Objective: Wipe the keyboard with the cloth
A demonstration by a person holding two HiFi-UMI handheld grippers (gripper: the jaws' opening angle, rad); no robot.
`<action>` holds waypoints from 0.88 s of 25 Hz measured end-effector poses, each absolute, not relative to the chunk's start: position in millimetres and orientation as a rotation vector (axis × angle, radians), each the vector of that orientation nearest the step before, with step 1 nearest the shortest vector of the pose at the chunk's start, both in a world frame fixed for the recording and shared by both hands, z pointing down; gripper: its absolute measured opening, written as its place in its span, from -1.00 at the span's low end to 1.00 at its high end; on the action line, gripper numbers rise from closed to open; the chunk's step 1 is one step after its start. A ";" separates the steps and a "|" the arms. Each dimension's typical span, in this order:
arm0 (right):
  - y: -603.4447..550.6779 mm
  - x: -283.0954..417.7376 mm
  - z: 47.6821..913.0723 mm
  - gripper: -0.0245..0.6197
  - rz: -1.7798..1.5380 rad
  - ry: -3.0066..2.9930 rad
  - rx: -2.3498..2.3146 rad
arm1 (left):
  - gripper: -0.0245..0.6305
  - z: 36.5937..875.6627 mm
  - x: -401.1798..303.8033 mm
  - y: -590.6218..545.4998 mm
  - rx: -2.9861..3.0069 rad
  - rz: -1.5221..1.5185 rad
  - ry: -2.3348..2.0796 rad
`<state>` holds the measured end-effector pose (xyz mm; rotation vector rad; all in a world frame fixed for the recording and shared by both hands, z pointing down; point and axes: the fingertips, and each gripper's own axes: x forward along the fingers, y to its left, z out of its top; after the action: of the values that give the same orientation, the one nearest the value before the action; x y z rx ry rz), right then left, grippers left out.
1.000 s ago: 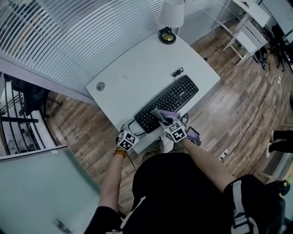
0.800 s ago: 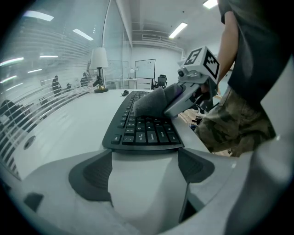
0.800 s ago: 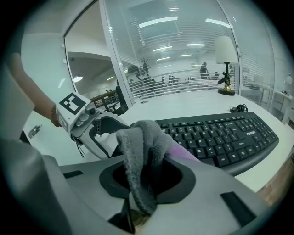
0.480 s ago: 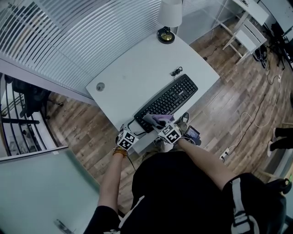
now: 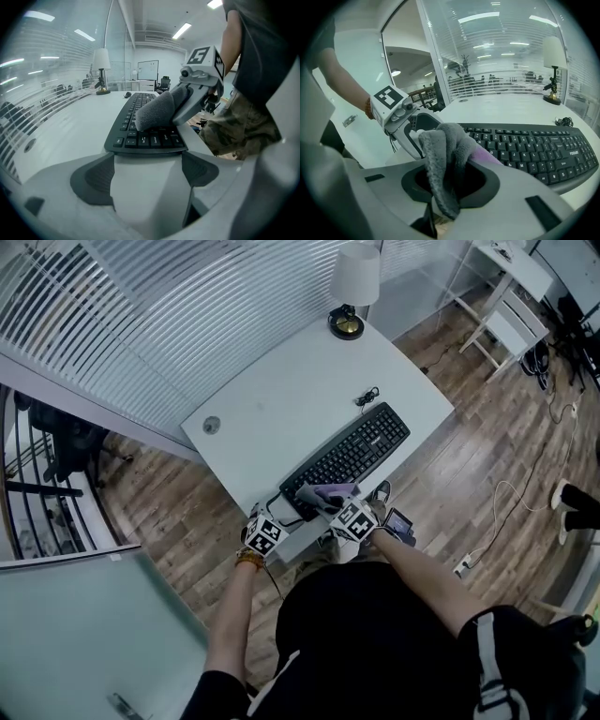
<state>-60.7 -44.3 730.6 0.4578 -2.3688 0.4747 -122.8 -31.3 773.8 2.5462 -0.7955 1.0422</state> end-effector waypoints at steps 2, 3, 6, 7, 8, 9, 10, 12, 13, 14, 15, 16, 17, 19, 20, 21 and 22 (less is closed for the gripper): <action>-36.7 -64.2 731.3 -0.66 0.471 -2.372 0.406 | 0.42 774.7 -120.7 -29.5 2.546 1.039 -0.797; -31.0 -67.6 733.5 -0.65 0.462 -2.371 0.376 | 0.42 775.5 -119.9 -27.5 2.544 1.038 -0.795; -21.4 -82.0 730.0 -0.65 0.428 -2.359 0.325 | 0.42 776.5 -121.2 -26.6 2.542 1.041 -0.795; -18.7 -86.3 728.1 -0.65 0.429 -2.358 0.306 | 0.42 776.3 -121.6 -27.3 2.543 1.042 -0.794; -14.9 -91.1 727.8 -0.65 0.432 -2.361 0.282 | 0.42 775.9 -121.5 -27.7 2.542 1.043 -0.792; -11.5 -95.8 728.7 -0.65 0.432 -2.364 0.262 | 0.42 775.8 -121.4 -27.9 2.541 1.043 -0.791; -9.8 -99.3 729.9 -0.65 0.429 -2.364 0.252 | 0.42 776.0 -121.6 -28.4 2.541 1.043 -0.791; -10.0 -101.4 730.0 -0.65 0.435 -2.361 0.254 | 0.42 776.7 -122.1 -29.4 2.544 1.041 -0.794; -10.5 -99.9 727.6 -0.65 0.441 -2.363 0.249 | 0.42 776.7 -122.0 -29.0 2.545 1.041 -0.794; -12.1 -97.3 722.8 -0.65 0.450 -2.373 0.239 | 0.42 776.6 -121.9 -28.6 2.546 1.041 -0.792; -16.4 -94.1 715.7 -0.65 0.466 -2.394 0.235 | 0.42 776.3 -122.1 -28.4 2.546 1.041 -0.791; -23.7 -90.1 706.9 -0.64 0.488 -2.426 0.244 | 0.42 775.8 -122.4 -28.4 2.545 1.043 -0.790; -33.1 -84.4 697.0 -0.64 0.506 -2.462 0.264 | 0.42 775.1 -122.7 -28.2 2.545 1.045 -0.788; -57.0 -64.6 678.8 -0.64 0.499 -2.518 0.315 | 0.42 774.0 -122.8 -27.4 2.542 1.047 -0.783; -72.6 -50.3 671.5 -0.64 0.474 -2.530 0.345 | 0.42 773.7 -122.7 -27.3 2.539 1.046 -0.784; -90.8 -33.1 665.3 -0.64 0.446 -2.530 0.385 | 0.42 773.3 -122.4 -27.6 2.537 1.044 -0.786; -110.6 -13.3 660.6 -0.64 0.417 -2.521 0.434 | 0.42 772.8 -122.0 -28.0 2.538 1.042 -0.787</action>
<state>-13.3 -110.6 660.6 0.4340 -2.5210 0.4166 -122.0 -28.0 772.8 2.5381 -0.7874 1.0416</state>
